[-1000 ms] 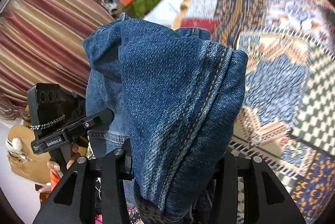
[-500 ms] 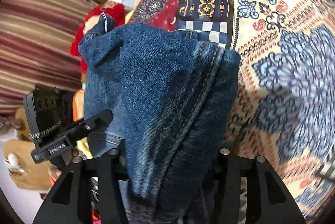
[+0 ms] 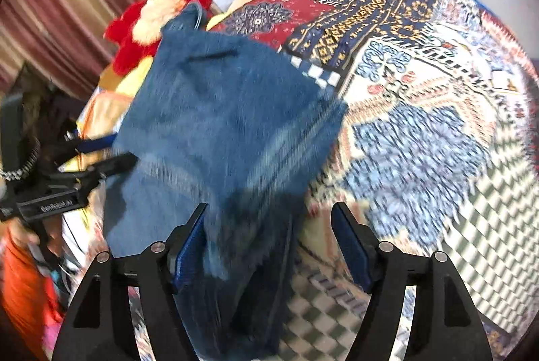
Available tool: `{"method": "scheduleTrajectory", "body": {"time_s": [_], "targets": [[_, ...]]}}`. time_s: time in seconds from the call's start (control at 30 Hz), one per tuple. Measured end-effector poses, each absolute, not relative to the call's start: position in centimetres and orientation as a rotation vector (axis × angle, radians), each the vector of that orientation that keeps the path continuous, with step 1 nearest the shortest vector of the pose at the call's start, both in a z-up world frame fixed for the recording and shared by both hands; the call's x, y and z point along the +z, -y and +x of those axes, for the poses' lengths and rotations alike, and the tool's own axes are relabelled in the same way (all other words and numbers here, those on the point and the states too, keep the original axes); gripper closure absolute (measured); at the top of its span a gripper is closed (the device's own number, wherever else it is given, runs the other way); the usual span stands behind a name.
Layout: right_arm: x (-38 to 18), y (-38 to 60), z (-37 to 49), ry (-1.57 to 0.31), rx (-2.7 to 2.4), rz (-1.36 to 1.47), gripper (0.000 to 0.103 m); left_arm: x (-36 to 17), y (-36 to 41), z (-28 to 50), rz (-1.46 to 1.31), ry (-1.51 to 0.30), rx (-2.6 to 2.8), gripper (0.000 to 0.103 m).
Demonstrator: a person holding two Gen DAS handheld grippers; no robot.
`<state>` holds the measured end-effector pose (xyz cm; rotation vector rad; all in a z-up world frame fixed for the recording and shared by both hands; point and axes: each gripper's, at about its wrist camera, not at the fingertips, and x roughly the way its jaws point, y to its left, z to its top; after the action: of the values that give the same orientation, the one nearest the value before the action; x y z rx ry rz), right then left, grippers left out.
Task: Fold large clothes
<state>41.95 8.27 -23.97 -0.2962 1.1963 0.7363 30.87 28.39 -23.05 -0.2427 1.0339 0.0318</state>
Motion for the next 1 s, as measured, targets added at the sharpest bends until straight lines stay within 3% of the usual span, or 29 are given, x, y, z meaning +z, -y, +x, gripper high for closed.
{"method": "scheduleTrajectory", "body": {"time_s": [0.23, 0.37, 0.73, 1.0], "targets": [[-23.8, -4.0, 38.2, -1.201, 0.718, -0.25, 0.032, -24.3, -25.9, 26.6, -0.218, -1.071, 0.045, 0.038], [-21.6, -2.2, 36.0, -1.146, 0.693, -0.209, 0.032, -21.9, -24.5, 24.1, -0.201, -1.018, 0.081, 0.038], [-4.3, 3.0, 25.1, -0.588, 0.764, -0.033, 0.032, -3.8, -19.8, 14.1, -0.153, -0.457, 0.092, 0.038], [1.5, 5.3, 15.4, -0.31, 0.773, 0.029, 0.032, 1.5, -16.2, 6.1, -0.119, -0.19, 0.094, 0.038]]}}
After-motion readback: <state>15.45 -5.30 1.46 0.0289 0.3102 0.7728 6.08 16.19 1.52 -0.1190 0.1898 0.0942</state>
